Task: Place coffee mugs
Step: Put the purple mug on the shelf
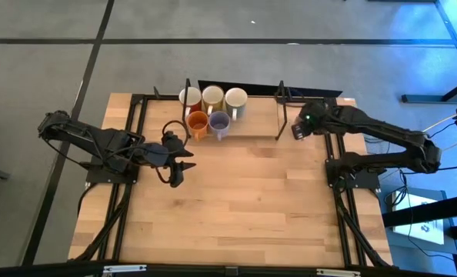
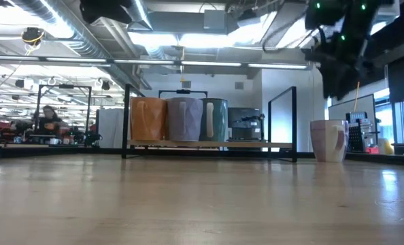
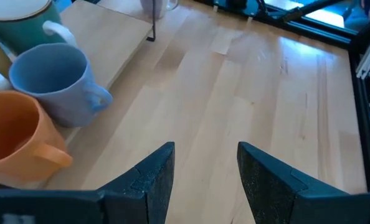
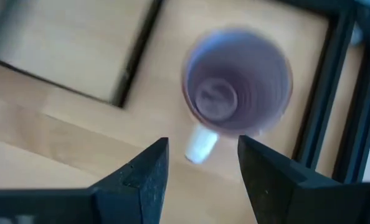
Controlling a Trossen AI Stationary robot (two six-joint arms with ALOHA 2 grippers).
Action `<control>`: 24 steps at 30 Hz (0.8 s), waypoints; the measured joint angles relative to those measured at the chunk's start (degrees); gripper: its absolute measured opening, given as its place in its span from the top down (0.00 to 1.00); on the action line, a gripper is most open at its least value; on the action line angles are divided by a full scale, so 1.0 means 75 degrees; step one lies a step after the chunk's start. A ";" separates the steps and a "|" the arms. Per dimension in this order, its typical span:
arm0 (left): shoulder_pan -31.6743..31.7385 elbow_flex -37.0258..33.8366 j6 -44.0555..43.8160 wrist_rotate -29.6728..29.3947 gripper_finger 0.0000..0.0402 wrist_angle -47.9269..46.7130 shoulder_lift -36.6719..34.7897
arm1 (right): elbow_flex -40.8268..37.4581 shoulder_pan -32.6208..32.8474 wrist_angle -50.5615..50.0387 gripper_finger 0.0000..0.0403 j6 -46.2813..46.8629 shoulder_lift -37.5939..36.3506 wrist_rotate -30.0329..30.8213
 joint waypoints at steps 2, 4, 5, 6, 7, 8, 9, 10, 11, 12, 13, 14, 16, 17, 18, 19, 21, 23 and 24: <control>0.0000 0.0000 -0.0162 -0.0061 0.58 0.0003 0.0000 | -0.0370 0.0008 0.0008 0.55 0.0316 -0.0003 -0.0004; 0.0002 0.0000 -0.0275 -0.0068 0.58 0.0003 0.0000 | -0.0699 0.0011 0.0005 0.55 0.0677 -0.0061 -0.0062; 0.0002 0.0001 -0.0290 -0.0066 0.58 0.0003 0.0000 | -0.0836 0.0011 0.0034 0.55 0.0804 -0.0111 -0.0067; 0.0002 -0.0002 -0.0329 -0.0069 0.58 0.0003 0.0000 | -0.0963 0.0011 0.0118 0.55 0.0858 -0.0151 -0.0057; -0.0001 -0.0002 -0.0341 -0.0069 0.58 0.0003 0.0000 | -0.1094 0.0011 0.0227 0.55 0.0942 -0.0180 -0.0043; -0.0001 0.0000 -0.0351 -0.0069 0.58 0.0003 0.0000 | -0.1224 0.0011 0.0321 0.55 0.1060 -0.0188 0.0010; 0.0001 0.0001 -0.0356 -0.0071 0.58 0.0003 0.0000 | -0.1347 0.0011 0.0461 0.55 0.1166 -0.0188 0.0052; -0.0001 0.0001 -0.0356 -0.0075 0.58 0.0003 0.0000 | -0.1454 0.0010 0.0646 0.55 0.1247 -0.0188 0.0102; 0.0000 0.0000 -0.0356 -0.0098 0.58 0.0003 0.0000 | -0.1569 0.0008 0.0888 0.55 0.1301 -0.0188 0.0153; -0.0001 -0.0001 -0.0356 -0.0120 0.58 0.0003 0.0000 | -0.1685 0.0008 0.1107 0.55 0.1353 -0.0188 0.0160; -0.0001 0.0000 -0.0356 -0.0131 0.58 0.0003 0.0000 | -0.1810 0.0008 0.1282 0.55 0.1431 -0.0186 0.0161; 0.0001 -0.0001 -0.0356 -0.0137 0.58 0.0003 0.0000 | -0.1934 0.0011 0.1433 0.55 0.1500 -0.0166 0.0165; 0.0002 -0.0002 -0.0356 -0.0139 0.58 0.0002 0.0000 | -0.2137 0.0011 0.1716 0.55 0.1663 -0.0130 0.0197; 0.0001 0.0001 -0.0357 -0.0139 0.58 0.0003 0.0000 | -0.2218 0.0011 0.1796 0.55 0.1730 -0.0134 0.0263; 0.0002 0.0001 -0.0365 -0.0139 0.58 0.0003 0.0000 | -0.2294 0.0011 0.1898 0.55 0.1826 -0.0137 0.0364; 0.0001 0.0001 -0.0400 -0.0139 0.58 0.0003 0.0000 | -0.2361 0.0011 0.2018 0.55 0.1873 -0.0134 0.0449; 0.0002 0.0001 -0.0416 -0.0139 0.58 0.0003 0.0000 | -0.2462 0.0008 0.2305 0.55 0.1909 -0.0136 0.0521; 0.0000 0.0001 -0.0417 -0.0139 0.58 0.0002 0.0000 | -0.2518 0.0011 0.2493 0.56 0.1959 -0.0136 0.0554; -0.0001 0.0001 -0.0416 -0.0139 0.58 0.0003 0.0000 | -0.2532 0.0011 0.2537 0.58 0.2020 -0.0136 0.0570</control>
